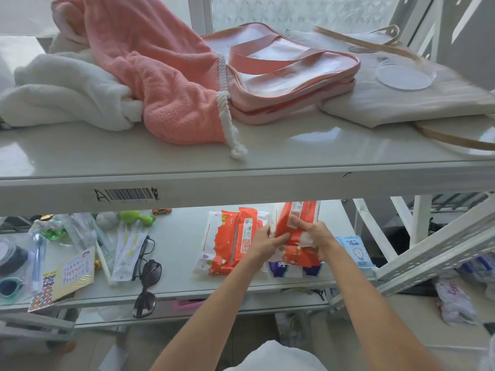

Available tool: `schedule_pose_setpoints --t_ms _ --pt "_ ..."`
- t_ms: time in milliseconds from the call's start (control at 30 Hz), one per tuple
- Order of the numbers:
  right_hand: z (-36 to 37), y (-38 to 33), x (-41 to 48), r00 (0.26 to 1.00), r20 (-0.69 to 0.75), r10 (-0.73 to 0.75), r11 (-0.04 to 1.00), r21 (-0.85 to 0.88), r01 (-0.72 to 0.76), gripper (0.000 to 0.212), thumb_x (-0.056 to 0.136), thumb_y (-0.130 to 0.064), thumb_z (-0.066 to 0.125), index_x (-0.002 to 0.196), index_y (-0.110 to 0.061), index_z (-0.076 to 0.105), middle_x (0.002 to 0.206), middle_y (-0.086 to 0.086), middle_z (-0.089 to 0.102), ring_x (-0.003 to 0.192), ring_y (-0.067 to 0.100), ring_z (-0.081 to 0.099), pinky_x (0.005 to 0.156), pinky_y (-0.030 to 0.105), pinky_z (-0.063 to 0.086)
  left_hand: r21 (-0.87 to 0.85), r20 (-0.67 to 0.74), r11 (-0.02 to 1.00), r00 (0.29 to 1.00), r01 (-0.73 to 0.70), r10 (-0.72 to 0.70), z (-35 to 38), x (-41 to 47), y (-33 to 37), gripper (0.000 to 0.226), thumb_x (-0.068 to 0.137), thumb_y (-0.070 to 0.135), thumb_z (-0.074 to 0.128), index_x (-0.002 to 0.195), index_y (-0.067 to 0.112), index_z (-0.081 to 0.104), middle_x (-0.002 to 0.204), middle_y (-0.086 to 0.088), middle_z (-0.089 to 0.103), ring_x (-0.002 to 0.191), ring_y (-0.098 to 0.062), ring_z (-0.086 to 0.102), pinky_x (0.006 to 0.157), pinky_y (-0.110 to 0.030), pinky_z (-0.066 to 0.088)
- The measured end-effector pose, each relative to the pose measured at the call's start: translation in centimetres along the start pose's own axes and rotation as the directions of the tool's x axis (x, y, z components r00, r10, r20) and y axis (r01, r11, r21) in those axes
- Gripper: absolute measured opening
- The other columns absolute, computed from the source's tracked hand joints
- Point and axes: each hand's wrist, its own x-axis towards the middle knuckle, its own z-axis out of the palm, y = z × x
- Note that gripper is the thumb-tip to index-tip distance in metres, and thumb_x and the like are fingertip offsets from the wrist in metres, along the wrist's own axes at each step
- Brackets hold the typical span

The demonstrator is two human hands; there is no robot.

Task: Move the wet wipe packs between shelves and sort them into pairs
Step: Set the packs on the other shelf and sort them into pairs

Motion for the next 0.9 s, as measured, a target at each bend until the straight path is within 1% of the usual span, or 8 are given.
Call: schedule_pose_setpoints --t_ms 100,200,367,467,600,700,800,900 --pt "-1.3 0.5 -0.1 0.999 -0.025 0.039 0.99 -0.132 -0.042 0.073 0.063 -0.045 0.09 0.121 -0.008 0.068 0.106 0.012 0.08 0.093 0.031 0.079 0.099 0.054 0.059 0.376 -0.146 0.926 0.989 0.046 0.01 -0.3 -0.2 -1.8 0.064 0.078 0.072 0.072 0.103 0.014 0.061 0.093 0.001 0.064 0.082 -0.013 0.063 0.074 -0.026 0.052" --pt "-1.6 0.1 0.9 0.996 -0.094 0.008 0.943 -0.331 -0.038 0.101 0.052 -0.065 0.092 0.129 -0.012 0.054 0.12 0.007 0.073 0.107 0.027 0.073 0.104 0.051 0.056 0.559 -0.426 0.813 0.898 0.164 0.113 -2.1 -0.6 -4.3 0.095 0.062 0.097 0.054 0.115 0.019 0.058 0.11 -0.002 0.056 0.101 -0.019 0.058 0.089 -0.033 0.051" --pt "-2.2 -1.7 0.6 0.977 -0.21 0.028 0.811 -0.567 -0.145 0.094 0.079 -0.052 0.087 0.144 -0.008 0.035 0.133 0.012 0.061 0.126 0.035 0.061 0.104 0.045 0.048 0.635 -0.45 0.717 0.892 0.288 0.04 -3.6 0.1 -4.8 0.103 0.075 0.083 0.065 0.145 0.013 0.041 0.136 -0.012 0.051 0.124 -0.028 0.055 0.103 -0.043 0.053" --pt "-2.5 -1.9 0.7 0.984 -0.17 0.05 0.757 -0.636 -0.148 0.079 0.08 -0.047 0.087 0.136 -0.012 0.043 0.132 0.011 0.064 0.12 0.031 0.063 0.102 0.045 0.049 0.689 -0.458 0.625 0.889 0.368 -0.018 -3.0 0.8 -4.0 0.117 0.07 0.085 0.067 0.153 0.01 0.031 0.144 -0.016 0.047 0.135 -0.033 0.05 0.11 -0.046 0.046" --pt "-2.2 -2.3 0.1 0.982 -0.188 0.002 0.696 -0.705 -0.137 0.068 0.082 -0.043 0.087 0.127 -0.011 0.048 0.125 0.011 0.065 0.101 0.024 0.058 0.087 0.036 0.047 0.789 -0.437 0.47 0.899 0.397 -0.025 -1.8 1.3 -3.7 0.115 0.07 0.082 0.071 0.147 0.006 0.033 0.141 -0.017 0.05 0.129 -0.032 0.051 0.106 -0.043 0.047" --pt "-2.6 -2.6 -0.5 0.982 -0.185 -0.024 0.74 -0.665 -0.107 0.069 0.079 -0.042 0.089 0.126 -0.01 0.05 0.119 0.008 0.064 0.107 0.026 0.061 0.094 0.039 0.05 0.786 -0.425 0.477 0.904 0.393 -0.045 -1.0 1.5 -3.8 0.116 0.076 0.069 0.077 0.154 0.001 0.024 0.146 -0.023 0.047 0.133 -0.036 0.048 0.108 -0.043 0.049" --pt "-3.6 -2.4 -0.6 0.991 -0.131 0.024 0.795 -0.598 -0.098 0.091 0.063 -0.051 0.094 0.133 -0.008 0.055 0.127 0.008 0.069 0.118 0.032 0.067 0.105 0.051 0.054 0.78 -0.407 0.491 0.911 0.388 -0.073 -0.8 1.7 -3.9 0.122 0.076 0.063 0.08 0.158 -0.001 0.015 0.146 -0.028 0.044 0.133 -0.04 0.047 0.106 -0.044 0.051" --pt "-3.2 -2.4 -1.5 0.995 -0.07 0.068 0.759 -0.644 -0.097 0.058 0.078 -0.037 0.09 0.12 -0.012 0.06 0.117 0.006 0.071 0.114 0.029 0.069 0.103 0.045 0.055 0.748 -0.404 0.541 0.91 0.384 -0.088 -1.0 1.6 -3.6 0.122 0.075 0.065 0.08 0.157 0.002 0.016 0.144 -0.027 0.045 0.133 -0.041 0.047 0.106 -0.046 0.05"
